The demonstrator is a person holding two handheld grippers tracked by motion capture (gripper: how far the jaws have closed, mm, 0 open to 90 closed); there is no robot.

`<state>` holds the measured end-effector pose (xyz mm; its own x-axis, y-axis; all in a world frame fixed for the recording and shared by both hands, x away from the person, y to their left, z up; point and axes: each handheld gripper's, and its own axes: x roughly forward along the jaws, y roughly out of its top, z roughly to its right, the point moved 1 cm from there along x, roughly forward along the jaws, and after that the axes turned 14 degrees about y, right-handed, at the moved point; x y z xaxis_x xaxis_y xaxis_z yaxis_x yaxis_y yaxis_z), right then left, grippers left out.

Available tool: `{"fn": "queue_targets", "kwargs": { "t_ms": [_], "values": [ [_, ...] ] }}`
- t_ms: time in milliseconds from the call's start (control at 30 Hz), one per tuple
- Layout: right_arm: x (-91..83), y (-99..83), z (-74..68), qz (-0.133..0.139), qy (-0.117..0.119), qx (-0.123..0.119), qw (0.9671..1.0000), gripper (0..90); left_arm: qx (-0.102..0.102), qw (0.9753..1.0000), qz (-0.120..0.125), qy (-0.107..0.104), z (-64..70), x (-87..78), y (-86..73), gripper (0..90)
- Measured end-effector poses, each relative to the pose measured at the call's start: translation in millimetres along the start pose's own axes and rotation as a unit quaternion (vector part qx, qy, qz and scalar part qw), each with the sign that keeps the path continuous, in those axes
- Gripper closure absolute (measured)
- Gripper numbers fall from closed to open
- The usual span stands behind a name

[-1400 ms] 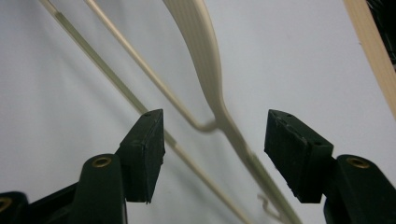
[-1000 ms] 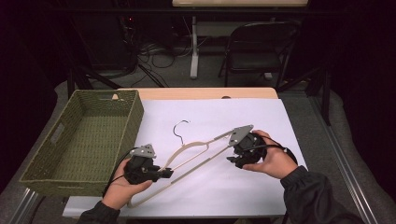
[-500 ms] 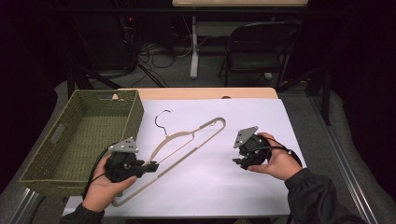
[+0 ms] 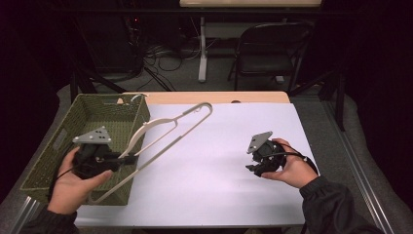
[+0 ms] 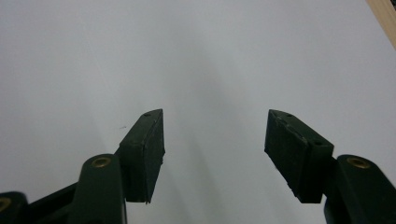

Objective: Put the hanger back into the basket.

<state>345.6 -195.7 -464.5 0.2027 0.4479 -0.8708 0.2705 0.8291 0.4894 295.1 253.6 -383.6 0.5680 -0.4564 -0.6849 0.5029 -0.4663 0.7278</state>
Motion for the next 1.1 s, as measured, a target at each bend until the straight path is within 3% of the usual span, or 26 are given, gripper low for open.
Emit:
{"fn": "queue_targets", "kwargs": {
  "t_ms": [100,133,300,333,400,533,800,833,1100],
  "values": [
    [-1.3,-0.1,0.6,-0.011,0.008,0.007,0.9999,37.4,-0.003,0.9998,-0.002,0.019,-18.1,-7.0,-3.4,87.2],
    [0.8,-0.6,1.2,0.003,0.004,0.003,1.0,37.4,-0.008,0.9996,-0.003,0.027,-25.8,-9.2,-5.9,87.2],
    [3.0,-1.6,2.1,-0.005,0.006,0.009,0.9999,37.4,-0.017,0.9985,-0.009,0.052,-57.6,-15.6,-18.4,87.2],
    [5.8,-2.4,2.9,0.008,0.003,0.006,0.9999,37.4,-0.021,0.9981,-0.011,0.057,-64.2,-16.6,-21.5,87.2],
    [4.8,-2.4,4.0,-0.014,0.009,0.012,0.9998,37.5,-0.023,0.9974,-0.01,0.068,-77.4,-17.6,-27.4,87.2],
    [7.7,-2.4,5.6,-0.013,0.002,0.01,0.9999,37.4,-0.027,0.9954,-0.021,0.089,-102.3,-17.6,-36.2,87.2],
    [12.0,-1.7,5.7,-0.002,0.006,0.008,1.0,37.5,-0.002,0.9967,-0.012,0.081,-138.2,-18.9,-51.0,87.1],
    [11.6,-1.6,6.0,-0.01,0.004,0.008,0.9999,37.5,0.0,0.9966,-0.012,0.081,-141.9,-18.9,-53.2,87.1],
    [17.2,-4.9,6.6,-0.011,0.01,0.008,0.9998,37.4,-0.01,0.9961,-0.014,0.086,-161.1,-20.1,-70.8,87.1]
  ]
}}
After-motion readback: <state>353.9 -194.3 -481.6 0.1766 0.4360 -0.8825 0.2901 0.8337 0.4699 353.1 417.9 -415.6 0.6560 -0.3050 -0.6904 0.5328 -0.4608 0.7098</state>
